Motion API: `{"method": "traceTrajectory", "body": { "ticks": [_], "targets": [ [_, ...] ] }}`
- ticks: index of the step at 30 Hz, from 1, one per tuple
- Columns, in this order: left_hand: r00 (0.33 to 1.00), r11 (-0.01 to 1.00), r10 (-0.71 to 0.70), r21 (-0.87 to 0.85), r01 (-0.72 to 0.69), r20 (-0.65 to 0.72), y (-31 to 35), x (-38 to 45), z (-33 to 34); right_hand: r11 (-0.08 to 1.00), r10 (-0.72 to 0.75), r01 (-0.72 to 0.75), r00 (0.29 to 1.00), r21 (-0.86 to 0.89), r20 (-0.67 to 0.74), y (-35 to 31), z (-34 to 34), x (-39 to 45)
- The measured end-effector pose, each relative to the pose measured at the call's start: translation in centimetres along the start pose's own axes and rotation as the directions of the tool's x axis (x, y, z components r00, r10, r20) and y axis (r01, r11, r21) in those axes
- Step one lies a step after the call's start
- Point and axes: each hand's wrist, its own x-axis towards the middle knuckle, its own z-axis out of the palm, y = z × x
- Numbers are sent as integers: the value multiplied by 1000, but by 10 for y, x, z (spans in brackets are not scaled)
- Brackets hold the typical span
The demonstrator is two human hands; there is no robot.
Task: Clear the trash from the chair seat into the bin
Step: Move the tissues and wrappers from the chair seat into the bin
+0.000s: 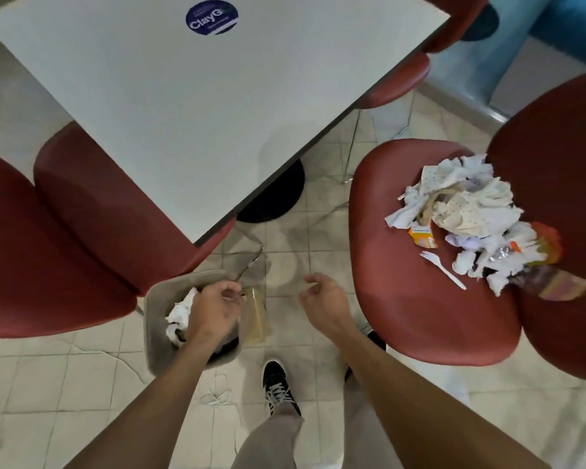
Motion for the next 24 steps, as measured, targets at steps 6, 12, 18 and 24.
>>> {"method": "traceTrajectory", "body": {
  "ticks": [6,12,18,24],
  "targets": [
    [986,990,117,64,-125,118,72,15,63,996,81,-76,980,37,-181,45,-97,31],
    [969,975,154,127,-180,196,153,32,144,982,179,-159,950,97,-256,92,-189,68],
    [947,961,187,151,-231,260,231,51,226,976,198,-159,932,146,-304,123,-264,114],
    [889,905,306,188,-383,341,307,75,311,947,301,-234,886,220,-353,157,-317,172]
  ]
}}
